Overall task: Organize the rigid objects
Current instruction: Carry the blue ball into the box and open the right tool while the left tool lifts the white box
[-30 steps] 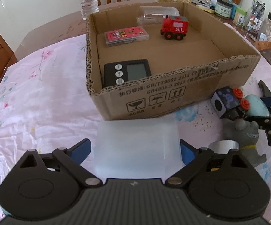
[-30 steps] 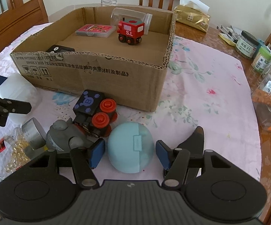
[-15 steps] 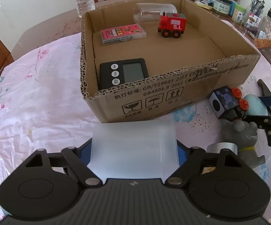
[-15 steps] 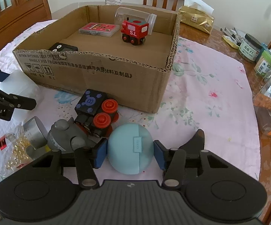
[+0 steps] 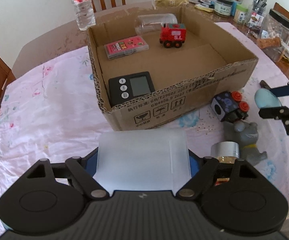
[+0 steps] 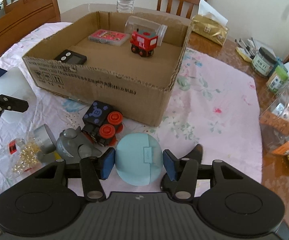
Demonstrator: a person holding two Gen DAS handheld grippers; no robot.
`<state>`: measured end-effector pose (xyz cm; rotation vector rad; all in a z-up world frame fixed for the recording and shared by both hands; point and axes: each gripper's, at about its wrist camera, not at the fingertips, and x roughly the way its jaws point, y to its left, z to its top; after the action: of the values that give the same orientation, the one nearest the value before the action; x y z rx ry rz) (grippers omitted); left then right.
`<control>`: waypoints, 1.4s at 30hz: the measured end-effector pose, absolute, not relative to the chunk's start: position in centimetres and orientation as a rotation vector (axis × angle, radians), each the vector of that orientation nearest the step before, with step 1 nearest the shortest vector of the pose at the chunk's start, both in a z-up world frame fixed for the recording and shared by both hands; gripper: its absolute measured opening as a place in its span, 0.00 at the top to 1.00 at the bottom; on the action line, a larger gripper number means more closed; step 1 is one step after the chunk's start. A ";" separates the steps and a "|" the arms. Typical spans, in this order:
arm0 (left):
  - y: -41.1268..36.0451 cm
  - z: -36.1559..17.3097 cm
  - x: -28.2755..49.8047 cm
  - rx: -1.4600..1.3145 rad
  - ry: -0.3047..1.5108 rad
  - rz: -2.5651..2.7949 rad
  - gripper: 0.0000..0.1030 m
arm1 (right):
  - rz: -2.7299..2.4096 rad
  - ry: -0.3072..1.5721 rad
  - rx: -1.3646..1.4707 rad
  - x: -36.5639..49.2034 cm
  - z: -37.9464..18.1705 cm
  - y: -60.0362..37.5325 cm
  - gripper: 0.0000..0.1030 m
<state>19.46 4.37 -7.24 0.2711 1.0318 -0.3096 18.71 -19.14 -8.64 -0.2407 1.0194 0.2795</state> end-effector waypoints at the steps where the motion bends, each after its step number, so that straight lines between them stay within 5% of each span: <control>1: 4.5 -7.0 19.3 0.270 1.030 -0.311 0.20 | 0.281 1.015 -0.244 18.7 -8.3 -19.2 0.44; 15: 6.8 -3.7 17.2 0.218 0.972 -0.254 0.20 | 0.399 0.832 -0.286 22.1 -0.3 -17.2 0.44; 26: 9.5 -2.3 15.7 0.180 0.942 -0.134 0.20 | 0.438 0.944 -0.327 28.1 -5.1 -14.3 0.44; 27: 9.7 -2.2 15.6 0.175 0.940 -0.124 0.20 | 0.434 0.952 -0.327 28.2 -5.3 -14.3 0.42; 29: 9.9 -2.1 15.6 0.172 0.939 -0.114 0.20 | 0.409 0.942 -0.321 28.1 -5.3 -14.4 0.14; 31: 10.0 -1.9 15.7 0.172 0.939 -0.109 0.20 | 0.402 0.914 -0.302 27.8 -4.7 -14.5 0.01; 42: 8.0 -0.4 18.3 0.193 0.897 -0.176 0.20 | 0.339 0.881 -0.231 24.7 -1.7 -15.1 0.00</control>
<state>18.25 7.97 -0.42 0.1929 0.8970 -0.1759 24.70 -15.12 -1.66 -0.2313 0.8809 0.3386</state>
